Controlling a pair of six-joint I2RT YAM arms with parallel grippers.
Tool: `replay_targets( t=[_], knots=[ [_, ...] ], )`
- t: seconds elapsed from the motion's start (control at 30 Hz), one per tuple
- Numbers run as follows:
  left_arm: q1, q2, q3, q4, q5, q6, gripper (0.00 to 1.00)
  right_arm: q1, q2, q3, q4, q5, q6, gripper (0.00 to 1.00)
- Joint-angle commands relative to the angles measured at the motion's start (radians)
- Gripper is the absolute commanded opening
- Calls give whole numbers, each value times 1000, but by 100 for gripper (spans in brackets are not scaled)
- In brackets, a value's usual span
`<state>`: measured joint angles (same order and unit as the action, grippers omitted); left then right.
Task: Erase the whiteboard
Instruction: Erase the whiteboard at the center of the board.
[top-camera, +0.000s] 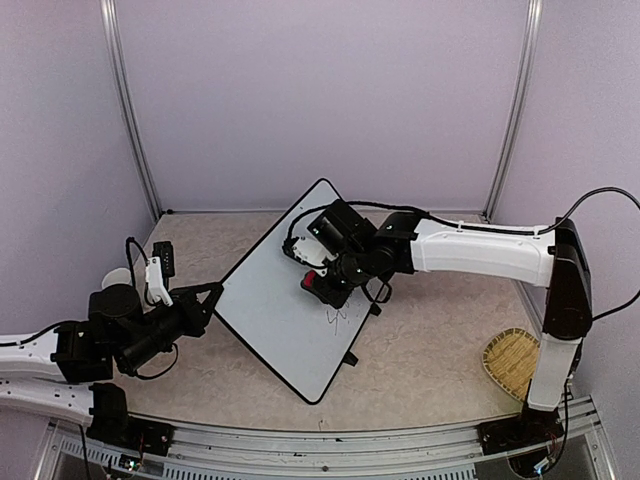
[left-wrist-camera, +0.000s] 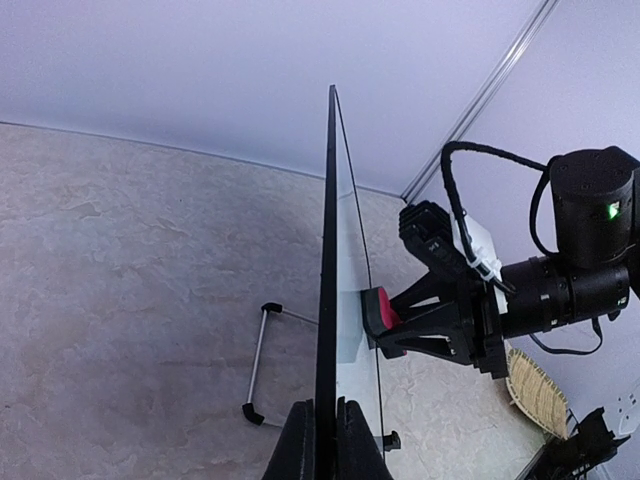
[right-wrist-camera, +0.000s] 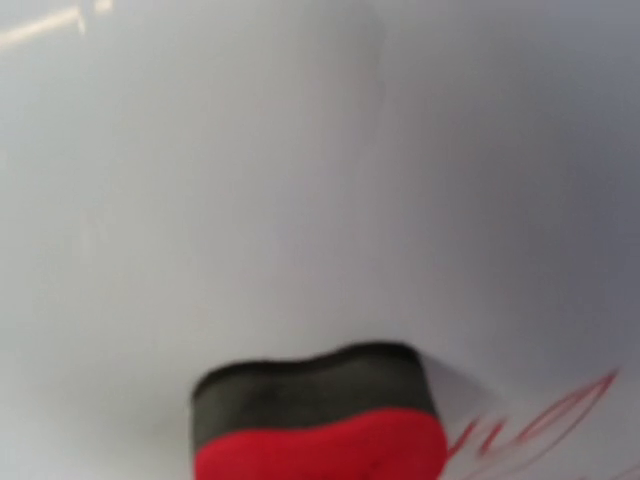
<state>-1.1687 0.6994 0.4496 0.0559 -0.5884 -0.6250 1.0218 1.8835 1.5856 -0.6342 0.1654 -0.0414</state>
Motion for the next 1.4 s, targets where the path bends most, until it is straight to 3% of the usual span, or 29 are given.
replay_targets(
  t=[0.0, 0.8, 0.97, 1.37],
  knots=[
    [-28, 9, -20, -48, 171, 63, 0, -11, 49, 71, 63, -10, -20, 21],
    [-29, 12, -12, -56, 168, 73, 0, -75, -46, -316, 172, -93, 6, 21],
    [-29, 19, -13, -51, 170, 71, 0, -75, -38, -274, 162, -93, 3, 21],
    [-28, 27, -1, -59, 173, 71, 0, -74, 49, 15, 96, -93, -26, 21]
  ],
)
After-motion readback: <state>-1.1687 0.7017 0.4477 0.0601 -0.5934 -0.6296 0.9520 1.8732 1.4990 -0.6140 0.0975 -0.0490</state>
